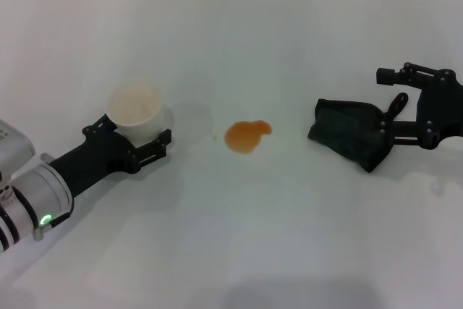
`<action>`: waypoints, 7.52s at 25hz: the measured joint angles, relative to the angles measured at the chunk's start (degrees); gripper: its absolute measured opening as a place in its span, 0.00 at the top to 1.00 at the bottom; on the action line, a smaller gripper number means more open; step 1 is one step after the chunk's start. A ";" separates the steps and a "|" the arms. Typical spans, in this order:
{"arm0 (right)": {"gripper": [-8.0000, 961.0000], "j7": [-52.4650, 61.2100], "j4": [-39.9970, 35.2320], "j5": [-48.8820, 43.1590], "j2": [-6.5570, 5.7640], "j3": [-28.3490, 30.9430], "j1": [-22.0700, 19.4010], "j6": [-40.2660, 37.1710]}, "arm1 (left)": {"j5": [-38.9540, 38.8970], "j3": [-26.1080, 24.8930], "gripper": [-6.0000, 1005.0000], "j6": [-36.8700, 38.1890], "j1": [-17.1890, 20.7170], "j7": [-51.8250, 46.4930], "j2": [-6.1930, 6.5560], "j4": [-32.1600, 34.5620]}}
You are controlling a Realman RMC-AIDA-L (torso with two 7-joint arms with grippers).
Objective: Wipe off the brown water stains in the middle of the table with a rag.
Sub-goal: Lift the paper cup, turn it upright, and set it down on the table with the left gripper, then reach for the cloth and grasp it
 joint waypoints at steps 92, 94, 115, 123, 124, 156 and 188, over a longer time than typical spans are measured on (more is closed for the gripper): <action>0.11 -0.61 2.12 1.45 0.09 2.10 0.91 1.52 | 43.27 0.26 0.11 46.66 -29.40 -39.05 5.54 -50.46; 0.11 -0.56 2.18 1.24 0.09 1.92 0.92 1.52 | 44.11 0.26 0.11 46.66 -30.07 -38.88 5.39 -50.42; 0.11 35.66 -30.02 -29.25 0.11 -11.87 5.37 1.48 | 42.71 0.26 0.11 46.66 -30.90 -38.65 5.78 -51.56; 0.12 52.45 -26.11 -46.00 0.34 -18.76 14.56 4.64 | 41.72 0.26 0.11 46.64 -31.79 -38.07 5.35 -51.65; 0.12 53.70 -25.56 -47.81 0.36 -19.57 15.11 5.08 | 41.68 0.26 0.11 46.63 -31.80 -37.96 5.29 -51.64; 0.16 57.36 -23.40 -50.63 0.80 -31.32 12.11 15.88 | 42.48 0.26 0.11 45.24 -33.32 -37.66 2.91 -51.66; 0.80 58.77 -23.22 -50.77 0.79 -34.31 12.15 19.30 | 43.63 0.26 0.11 45.26 -34.09 -37.79 2.28 -53.11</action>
